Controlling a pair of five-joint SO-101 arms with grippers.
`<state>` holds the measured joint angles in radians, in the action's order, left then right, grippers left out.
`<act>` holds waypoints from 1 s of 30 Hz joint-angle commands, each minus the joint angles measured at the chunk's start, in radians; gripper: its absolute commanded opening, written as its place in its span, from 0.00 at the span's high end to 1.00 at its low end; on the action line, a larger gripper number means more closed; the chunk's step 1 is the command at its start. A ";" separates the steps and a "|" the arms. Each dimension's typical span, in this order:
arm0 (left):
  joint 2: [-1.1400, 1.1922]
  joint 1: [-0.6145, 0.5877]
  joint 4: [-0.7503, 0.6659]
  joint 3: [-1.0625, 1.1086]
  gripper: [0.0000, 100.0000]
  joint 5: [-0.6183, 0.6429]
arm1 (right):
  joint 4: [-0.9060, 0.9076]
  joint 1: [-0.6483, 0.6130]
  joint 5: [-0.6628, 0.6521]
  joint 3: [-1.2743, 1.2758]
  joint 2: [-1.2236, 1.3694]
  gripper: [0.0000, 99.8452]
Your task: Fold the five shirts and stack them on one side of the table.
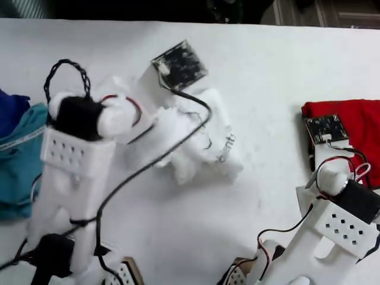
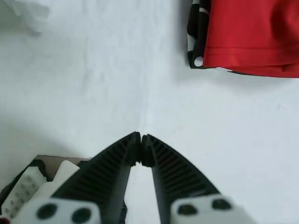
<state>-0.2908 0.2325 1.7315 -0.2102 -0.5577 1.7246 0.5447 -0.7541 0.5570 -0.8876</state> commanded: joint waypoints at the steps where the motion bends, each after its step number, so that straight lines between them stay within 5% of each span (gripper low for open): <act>1: -0.033 -0.142 0.006 0.147 0.97 -0.026 | -0.007 -0.008 0.006 0.000 -0.013 0.98; 11: -0.036 -0.444 0.008 0.273 0.82 -0.157 | -0.007 -0.170 0.072 -0.006 -0.012 0.98; 21: -0.036 -0.653 0.055 0.186 0.82 -0.157 | -0.007 -0.641 0.288 -0.006 0.094 0.98; 30: -0.036 -0.694 0.055 0.474 0.82 -0.322 | -0.007 -0.704 0.322 -0.229 0.340 0.98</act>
<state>-0.2923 -0.4549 1.7806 0.1933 -0.8324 1.7246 -0.1396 -0.4350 0.4235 -0.5869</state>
